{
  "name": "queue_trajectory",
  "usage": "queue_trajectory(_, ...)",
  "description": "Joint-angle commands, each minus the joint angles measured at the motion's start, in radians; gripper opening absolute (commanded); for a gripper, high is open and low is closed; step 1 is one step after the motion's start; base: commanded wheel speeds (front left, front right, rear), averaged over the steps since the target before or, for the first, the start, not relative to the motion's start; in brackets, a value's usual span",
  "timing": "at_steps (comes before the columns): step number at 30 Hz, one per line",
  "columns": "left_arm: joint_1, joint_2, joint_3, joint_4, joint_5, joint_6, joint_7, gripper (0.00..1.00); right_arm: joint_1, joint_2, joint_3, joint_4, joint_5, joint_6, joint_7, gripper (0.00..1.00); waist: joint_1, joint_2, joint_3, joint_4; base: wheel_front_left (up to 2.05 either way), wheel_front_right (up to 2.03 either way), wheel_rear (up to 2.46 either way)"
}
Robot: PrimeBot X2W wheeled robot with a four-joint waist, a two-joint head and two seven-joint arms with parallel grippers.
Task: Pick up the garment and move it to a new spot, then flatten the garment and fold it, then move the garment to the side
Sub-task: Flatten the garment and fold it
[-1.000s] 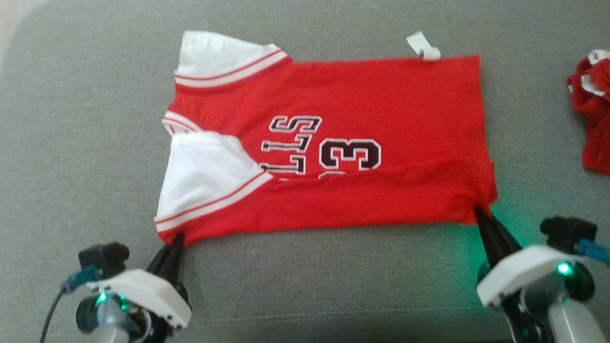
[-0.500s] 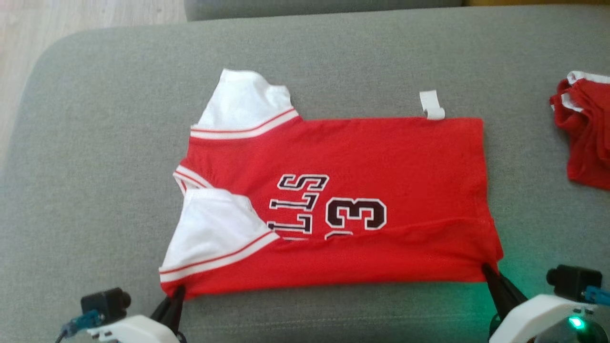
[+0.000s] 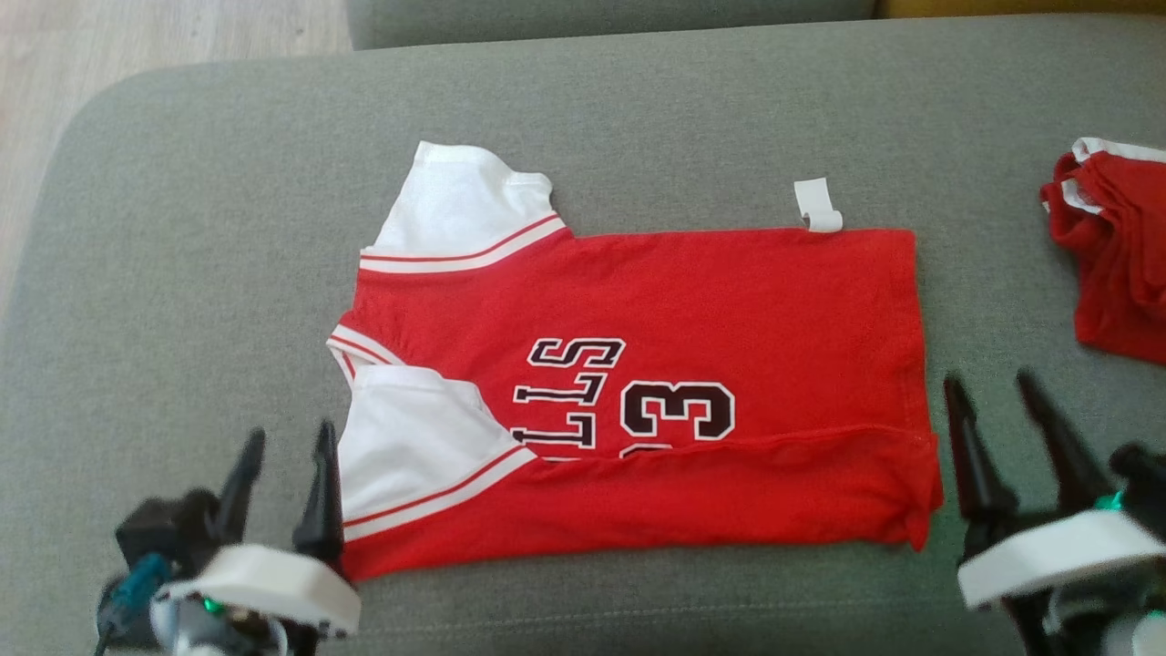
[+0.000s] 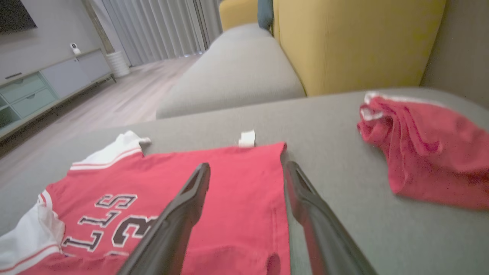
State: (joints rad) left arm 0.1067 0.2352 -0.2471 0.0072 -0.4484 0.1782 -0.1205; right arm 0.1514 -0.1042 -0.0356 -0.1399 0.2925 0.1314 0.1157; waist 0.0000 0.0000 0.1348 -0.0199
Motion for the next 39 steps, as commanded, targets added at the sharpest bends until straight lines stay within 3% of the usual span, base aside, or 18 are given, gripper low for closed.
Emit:
queue_trajectory(1,-0.055,0.017,0.037,-0.047,0.022,0.012,-0.022,1.0,-0.052,-0.023,0.024,-0.058,-0.015,-0.001,-0.022,1.0,0.0,0.0,-0.003,-0.002,0.0,0.0,0.0)
queue_trajectory(8,-0.108,0.044,0.038,-0.106,0.089,0.045,-0.043,1.0,-0.097,-0.021,0.035,-0.144,-0.056,-0.001,-0.026,1.0,0.0,0.0,-0.012,-0.01,0.0,0.0,0.0)
queue_trajectory(18,-0.141,0.058,0.038,-0.108,0.099,0.056,-0.026,1.0,-0.11,-0.004,0.035,-0.156,-0.054,-0.001,-0.018,1.0,0.0,0.0,0.038,-0.012,0.0,0.0,0.0)
queue_trajectory(27,-0.425,0.055,0.018,0.021,0.052,-0.045,0.01,1.0,-0.188,0.007,0.066,-0.153,-0.049,-0.001,-0.023,1.0,0.0,0.0,0.198,-0.048,0.0,0.0,0.0)
queue_trajectory(34,-0.726,0.043,0.003,0.262,0.018,-0.138,0.045,1.0,-0.237,0.015,0.083,-0.128,-0.046,-0.001,-0.037,1.0,0.0,0.0,0.301,-0.093,0.0,0.0,0.0)
queue_trajectory(39,-0.871,0.042,-0.004,0.434,0.017,-0.176,0.042,1.0,-0.258,0.019,0.099,-0.111,-0.036,-0.001,-0.05,1.0,0.0,0.0,0.341,-0.12,0.0,0.0,0.0)
